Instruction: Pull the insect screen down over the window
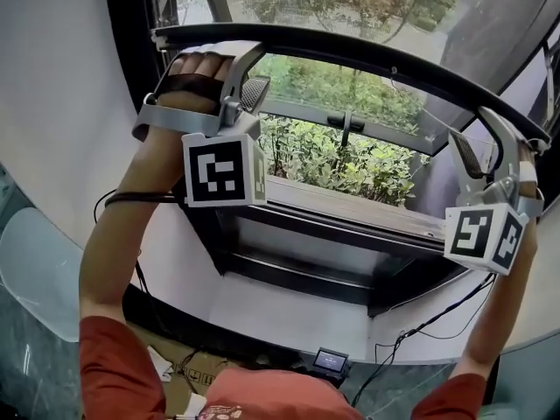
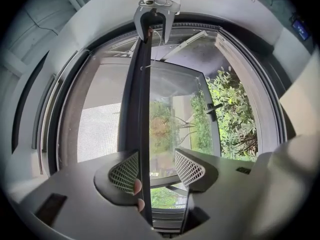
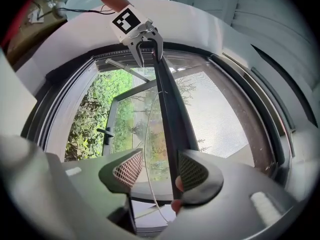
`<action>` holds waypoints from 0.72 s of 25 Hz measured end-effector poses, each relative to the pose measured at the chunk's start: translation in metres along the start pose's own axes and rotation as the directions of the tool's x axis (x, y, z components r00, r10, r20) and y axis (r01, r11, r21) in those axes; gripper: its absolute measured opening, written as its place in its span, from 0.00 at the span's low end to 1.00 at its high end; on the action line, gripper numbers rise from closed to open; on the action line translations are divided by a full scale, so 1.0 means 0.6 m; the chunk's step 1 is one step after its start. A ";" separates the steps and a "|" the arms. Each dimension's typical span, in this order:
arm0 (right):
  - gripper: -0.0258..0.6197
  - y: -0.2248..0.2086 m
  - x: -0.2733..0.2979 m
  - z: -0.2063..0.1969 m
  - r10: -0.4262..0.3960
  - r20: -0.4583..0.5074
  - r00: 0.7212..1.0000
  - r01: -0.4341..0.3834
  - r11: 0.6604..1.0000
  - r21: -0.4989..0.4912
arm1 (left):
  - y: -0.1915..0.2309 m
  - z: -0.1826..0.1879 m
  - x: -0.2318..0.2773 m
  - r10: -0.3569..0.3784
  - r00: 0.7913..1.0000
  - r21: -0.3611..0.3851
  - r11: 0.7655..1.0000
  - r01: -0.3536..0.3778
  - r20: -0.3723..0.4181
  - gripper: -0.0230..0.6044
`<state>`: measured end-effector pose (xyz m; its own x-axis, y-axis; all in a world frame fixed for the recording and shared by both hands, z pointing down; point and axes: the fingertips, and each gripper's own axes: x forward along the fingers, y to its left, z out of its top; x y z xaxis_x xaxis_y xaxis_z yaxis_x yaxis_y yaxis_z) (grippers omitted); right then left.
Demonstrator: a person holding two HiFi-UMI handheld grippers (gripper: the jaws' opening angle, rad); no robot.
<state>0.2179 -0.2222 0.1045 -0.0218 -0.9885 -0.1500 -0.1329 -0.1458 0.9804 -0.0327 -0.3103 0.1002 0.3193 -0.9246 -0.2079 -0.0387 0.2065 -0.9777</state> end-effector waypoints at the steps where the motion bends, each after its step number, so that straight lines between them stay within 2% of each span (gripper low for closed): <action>1: 0.40 0.002 0.000 0.002 0.006 -0.006 1.000 -0.006 1.000 -0.005 | -0.003 -0.002 -0.001 -0.007 1.000 -0.004 1.000 0.007 0.001 0.40; 11: 0.40 0.081 0.007 -0.010 0.118 -0.007 0.993 -0.118 0.993 0.026 | -0.086 -0.003 0.003 -0.095 0.995 -0.013 0.995 0.095 0.014 0.40; 18: 0.40 0.121 -0.009 -0.012 0.144 -0.010 0.990 -0.144 0.989 0.026 | -0.127 -0.002 -0.017 -0.140 0.990 -0.014 0.990 0.140 0.017 0.40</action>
<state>0.2159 -0.2277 0.1772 -0.0306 -0.9995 -0.0060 -0.1545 -0.0012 0.9880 -0.0344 -0.3170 0.1766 0.3379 -0.9387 -0.0687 -0.0072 0.0704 -0.9975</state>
